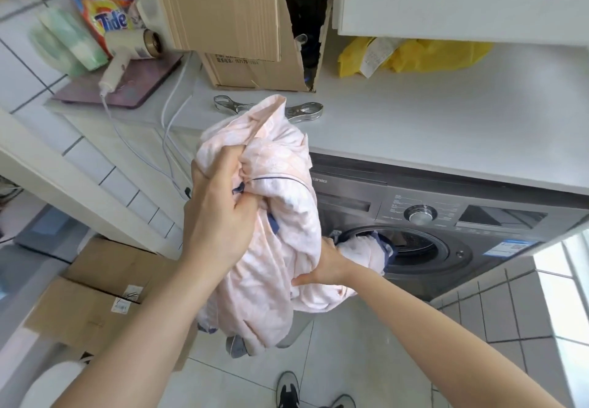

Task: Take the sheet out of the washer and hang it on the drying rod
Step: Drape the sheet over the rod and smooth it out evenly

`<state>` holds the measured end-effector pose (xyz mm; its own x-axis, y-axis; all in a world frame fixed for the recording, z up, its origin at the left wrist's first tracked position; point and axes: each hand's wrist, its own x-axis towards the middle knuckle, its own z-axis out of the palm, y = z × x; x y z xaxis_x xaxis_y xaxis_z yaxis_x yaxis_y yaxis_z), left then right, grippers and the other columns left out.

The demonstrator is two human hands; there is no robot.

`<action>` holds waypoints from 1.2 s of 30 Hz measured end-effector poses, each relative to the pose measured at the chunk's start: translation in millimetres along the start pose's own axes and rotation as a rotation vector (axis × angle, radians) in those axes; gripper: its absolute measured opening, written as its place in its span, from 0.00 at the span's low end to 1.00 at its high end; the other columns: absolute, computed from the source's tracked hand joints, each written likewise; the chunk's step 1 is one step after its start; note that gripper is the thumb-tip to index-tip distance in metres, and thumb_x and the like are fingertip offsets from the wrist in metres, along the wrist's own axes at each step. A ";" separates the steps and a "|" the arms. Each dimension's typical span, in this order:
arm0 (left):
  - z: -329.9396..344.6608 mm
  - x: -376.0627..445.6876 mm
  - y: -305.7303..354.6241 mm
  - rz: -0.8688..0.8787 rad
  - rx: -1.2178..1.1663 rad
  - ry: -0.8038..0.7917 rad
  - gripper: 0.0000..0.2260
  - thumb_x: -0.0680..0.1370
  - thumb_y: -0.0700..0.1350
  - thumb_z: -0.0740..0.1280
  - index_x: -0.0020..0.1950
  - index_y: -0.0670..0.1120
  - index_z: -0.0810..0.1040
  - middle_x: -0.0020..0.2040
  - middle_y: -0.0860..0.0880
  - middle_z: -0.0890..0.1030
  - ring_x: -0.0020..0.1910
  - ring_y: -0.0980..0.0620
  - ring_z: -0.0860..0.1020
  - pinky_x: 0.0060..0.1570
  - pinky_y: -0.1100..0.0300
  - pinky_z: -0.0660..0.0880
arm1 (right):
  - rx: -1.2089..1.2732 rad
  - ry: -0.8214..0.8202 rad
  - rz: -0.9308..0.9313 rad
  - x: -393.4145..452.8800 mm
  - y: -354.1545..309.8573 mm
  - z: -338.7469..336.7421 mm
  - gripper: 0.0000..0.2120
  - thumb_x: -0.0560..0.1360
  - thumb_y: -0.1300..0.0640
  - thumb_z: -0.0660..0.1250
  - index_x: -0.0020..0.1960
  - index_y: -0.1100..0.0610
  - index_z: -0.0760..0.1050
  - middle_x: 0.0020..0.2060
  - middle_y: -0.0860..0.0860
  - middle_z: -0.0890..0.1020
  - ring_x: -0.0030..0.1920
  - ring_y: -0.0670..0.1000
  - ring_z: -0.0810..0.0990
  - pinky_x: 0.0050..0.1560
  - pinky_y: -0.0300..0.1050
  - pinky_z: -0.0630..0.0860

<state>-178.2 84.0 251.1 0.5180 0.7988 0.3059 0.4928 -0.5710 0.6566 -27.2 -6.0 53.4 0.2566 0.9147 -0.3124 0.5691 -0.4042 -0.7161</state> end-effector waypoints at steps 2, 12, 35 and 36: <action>-1.6 3.0 6.6 0.022 -0.054 0.008 0.16 0.73 0.45 0.62 0.60 0.56 0.70 0.58 0.49 0.74 0.53 0.49 0.73 0.45 0.52 0.73 | -0.021 -0.023 0.039 2.2 2.6 -9.1 0.57 0.57 0.36 0.77 0.76 0.46 0.49 0.71 0.45 0.59 0.71 0.54 0.56 0.70 0.50 0.54; 17.3 25.5 3.7 -0.009 -0.134 -0.002 0.15 0.72 0.45 0.62 0.58 0.56 0.72 0.56 0.52 0.76 0.58 0.49 0.74 0.49 0.53 0.72 | 0.107 -0.229 0.090 -17.5 16.9 -16.0 0.29 0.69 0.52 0.77 0.67 0.54 0.71 0.63 0.51 0.77 0.64 0.51 0.73 0.65 0.44 0.69; 30.1 43.1 -50.3 0.096 0.179 -0.249 0.26 0.74 0.38 0.62 0.68 0.61 0.67 0.59 0.45 0.67 0.52 0.35 0.74 0.47 0.50 0.72 | -0.111 0.748 0.249 -118.1 -6.0 -131.2 0.08 0.70 0.60 0.67 0.40 0.50 0.70 0.31 0.46 0.78 0.34 0.52 0.76 0.33 0.50 0.73; 30.7 44.0 -52.1 0.120 0.180 -0.272 0.26 0.74 0.39 0.62 0.68 0.61 0.67 0.59 0.45 0.67 0.52 0.35 0.74 0.48 0.49 0.73 | -0.160 0.763 0.236 -120.7 -14.2 -131.6 0.07 0.69 0.60 0.67 0.41 0.52 0.69 0.30 0.47 0.78 0.34 0.52 0.76 0.32 0.51 0.74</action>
<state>-159.7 143.0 209.2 0.7354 0.6579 0.1623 0.5198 -0.7014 0.4876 36.6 -111.4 183.4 0.8125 0.5727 0.1086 0.5234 -0.6349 -0.5683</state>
